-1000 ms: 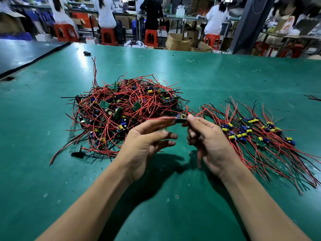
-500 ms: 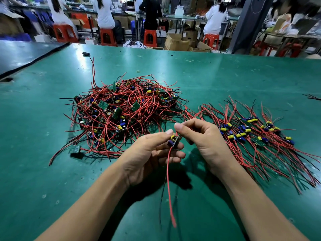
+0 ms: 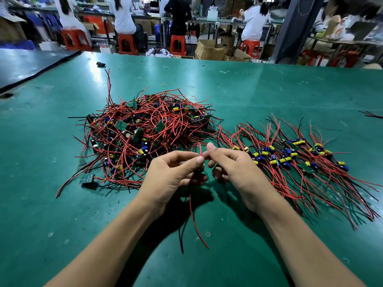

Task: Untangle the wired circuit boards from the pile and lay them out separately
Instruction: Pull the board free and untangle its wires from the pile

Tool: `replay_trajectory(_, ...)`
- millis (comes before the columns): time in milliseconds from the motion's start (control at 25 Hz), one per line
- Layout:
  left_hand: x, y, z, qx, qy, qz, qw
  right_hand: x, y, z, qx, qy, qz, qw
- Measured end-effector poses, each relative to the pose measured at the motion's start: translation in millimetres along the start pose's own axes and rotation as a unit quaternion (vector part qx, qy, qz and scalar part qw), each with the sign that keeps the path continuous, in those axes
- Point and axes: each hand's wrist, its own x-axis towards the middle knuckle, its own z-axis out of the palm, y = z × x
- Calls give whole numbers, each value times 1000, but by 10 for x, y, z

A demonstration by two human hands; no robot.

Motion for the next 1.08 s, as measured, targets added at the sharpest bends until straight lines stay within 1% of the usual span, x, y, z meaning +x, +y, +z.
replay_trajectory(120,-5,-26,9,58,9,26,998,15,32,-9,15,-55,63,996)
replay_trajectory(200,-5,-44,14,71,2,23,997,10,29,-7,32,-60,71,995)
replay_trajectory(400,23,-61,9,48,-27,-30,998,23,45,-57,-11,-2,-30,999)
replay_trajectory(520,21,-58,-1,75,-52,-61,994,25,56,-47,-53,-8,-43,998)
replay_trajectory(600,22,-42,5,80,-55,-66,993,18,54,-24,-67,-22,-45,997)
replay_trajectory(640,24,-38,6,84,-45,-65,993,13,50,-6,-66,-27,-51,996)
replay_trajectory(760,13,-45,13,108,-19,-32,993,4,42,27,-76,-23,-63,995)
replay_trajectory(840,-10,-55,28,122,-21,-14,992,4,42,13,-50,-30,-43,997)
replay_trajectory(960,-29,-75,33,130,-39,-13,991,-6,29,-53,51,-85,46,994)
replay_trajectory(1000,-33,-75,30,128,-49,-16,990,-11,26,-65,68,-97,64,991)
replay_trajectory(1080,-39,-75,20,132,-57,-12,990,-6,40,-68,59,-88,52,993)
